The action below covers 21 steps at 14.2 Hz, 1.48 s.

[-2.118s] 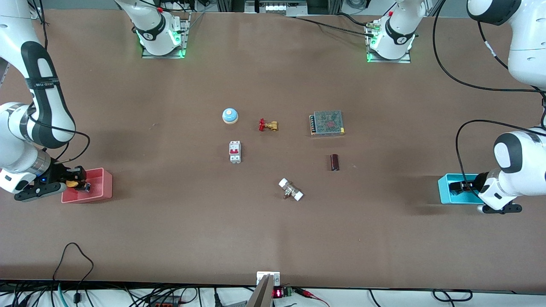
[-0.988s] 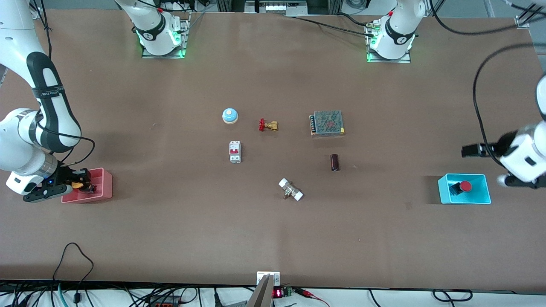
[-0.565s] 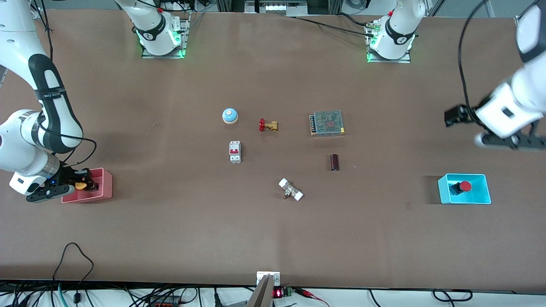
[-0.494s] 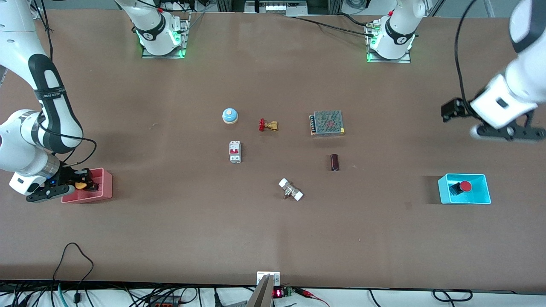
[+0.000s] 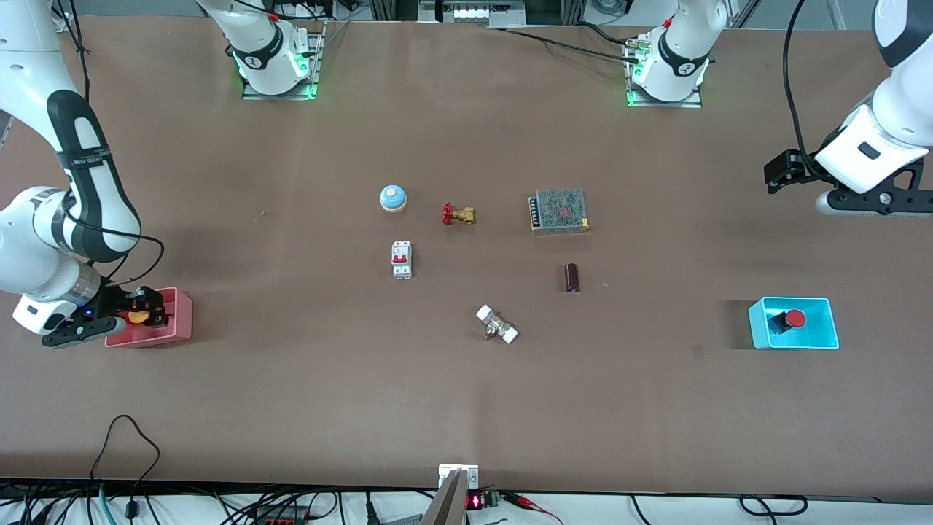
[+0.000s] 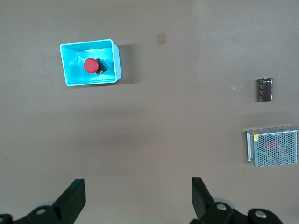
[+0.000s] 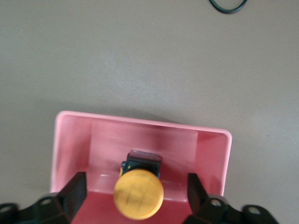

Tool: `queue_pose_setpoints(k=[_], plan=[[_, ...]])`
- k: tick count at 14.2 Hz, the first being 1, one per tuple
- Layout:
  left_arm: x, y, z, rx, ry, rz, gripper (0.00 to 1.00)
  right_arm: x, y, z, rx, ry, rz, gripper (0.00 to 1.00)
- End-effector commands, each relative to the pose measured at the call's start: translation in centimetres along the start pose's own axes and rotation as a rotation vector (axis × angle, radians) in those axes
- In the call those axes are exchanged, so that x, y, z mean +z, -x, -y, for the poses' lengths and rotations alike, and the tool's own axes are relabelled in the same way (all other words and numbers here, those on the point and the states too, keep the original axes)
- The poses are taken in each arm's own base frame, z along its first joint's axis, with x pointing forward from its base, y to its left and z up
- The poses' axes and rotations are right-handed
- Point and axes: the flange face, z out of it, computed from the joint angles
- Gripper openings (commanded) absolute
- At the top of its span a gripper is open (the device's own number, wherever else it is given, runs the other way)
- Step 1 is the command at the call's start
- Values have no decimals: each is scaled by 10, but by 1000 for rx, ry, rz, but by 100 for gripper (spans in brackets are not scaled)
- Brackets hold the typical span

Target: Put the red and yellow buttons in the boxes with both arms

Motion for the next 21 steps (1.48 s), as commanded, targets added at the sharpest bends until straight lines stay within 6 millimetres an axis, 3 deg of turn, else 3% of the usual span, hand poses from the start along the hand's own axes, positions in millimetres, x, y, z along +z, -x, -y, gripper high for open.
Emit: queue_pose_setpoints(k=[1,3,6,8,11,13,14,15,17,19,21], plan=[[-7,-16,-1,8,31,17,100,-80,-7,33,18,-36,33,100],[-13,-13,-22,-18,125,23,100,-141,-9,68,105,-48,78,100],[-32,-15,-73,-6,137,-39,100,-224,-4,118,292,-35,107,100],[-34,-14,-101,36,109,-49,100,-275,7,143,271,-21,95,100],[-37,-10,-144,-39,110,-64,100,-329,36,177,244,-15,142,100],[-34,-8,-165,-32,82,-66,100,-344,51,195,226,-13,159,100],[-37,-12,-163,-27,77,-75,100,-346,55,201,228,-11,151,100],[-48,-16,-152,-39,85,-99,100,-345,62,206,261,-4,140,100],[-47,-24,-144,-51,95,-93,100,-336,76,217,263,7,112,100],[-46,-26,-138,-60,94,-91,100,-334,75,216,272,7,108,100],[-44,-28,-113,-74,102,-82,100,-335,64,210,260,1,100,100]])
